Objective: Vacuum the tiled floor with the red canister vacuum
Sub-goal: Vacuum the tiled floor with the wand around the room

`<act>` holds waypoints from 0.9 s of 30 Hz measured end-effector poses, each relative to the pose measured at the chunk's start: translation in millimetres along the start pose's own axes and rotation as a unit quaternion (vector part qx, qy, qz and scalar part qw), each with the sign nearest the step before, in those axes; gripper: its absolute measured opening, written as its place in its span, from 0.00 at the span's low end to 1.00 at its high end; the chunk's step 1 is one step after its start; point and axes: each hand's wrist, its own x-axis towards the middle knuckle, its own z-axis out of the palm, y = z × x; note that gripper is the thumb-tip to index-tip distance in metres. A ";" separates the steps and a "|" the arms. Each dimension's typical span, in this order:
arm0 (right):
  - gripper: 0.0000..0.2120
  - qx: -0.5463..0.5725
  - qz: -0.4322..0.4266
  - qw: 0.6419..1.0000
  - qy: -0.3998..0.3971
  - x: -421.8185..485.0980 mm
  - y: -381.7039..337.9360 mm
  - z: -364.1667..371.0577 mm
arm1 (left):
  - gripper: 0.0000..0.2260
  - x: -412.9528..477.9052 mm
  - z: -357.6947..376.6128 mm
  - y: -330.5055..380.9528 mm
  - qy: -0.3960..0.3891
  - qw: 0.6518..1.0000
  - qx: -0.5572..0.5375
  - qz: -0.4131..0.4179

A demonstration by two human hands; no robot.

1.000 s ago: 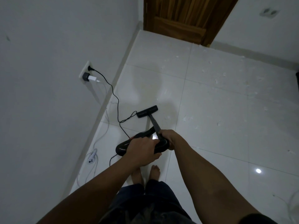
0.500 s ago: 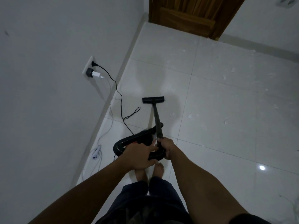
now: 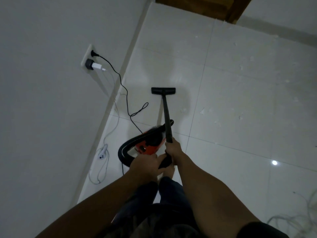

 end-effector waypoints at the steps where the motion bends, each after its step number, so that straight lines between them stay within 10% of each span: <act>1: 0.16 0.015 0.004 1.000 0.001 1.4 -0.6 1.0 | 0.25 0.4 -0.1 -4.9 0.011 1.000 -0.015 0.000; 20: 0.17 0.066 0.015 0.997 0.040 16.5 6.9 -8.9 | 0.27 4.2 -8.5 -22.6 -0.060 0.995 -0.047 0.070; 27: 0.18 0.013 -0.009 1.000 0.006 42.7 -42.8 -28.6 | 0.26 30.7 -13.9 -3.1 0.007 0.994 -0.107 -0.033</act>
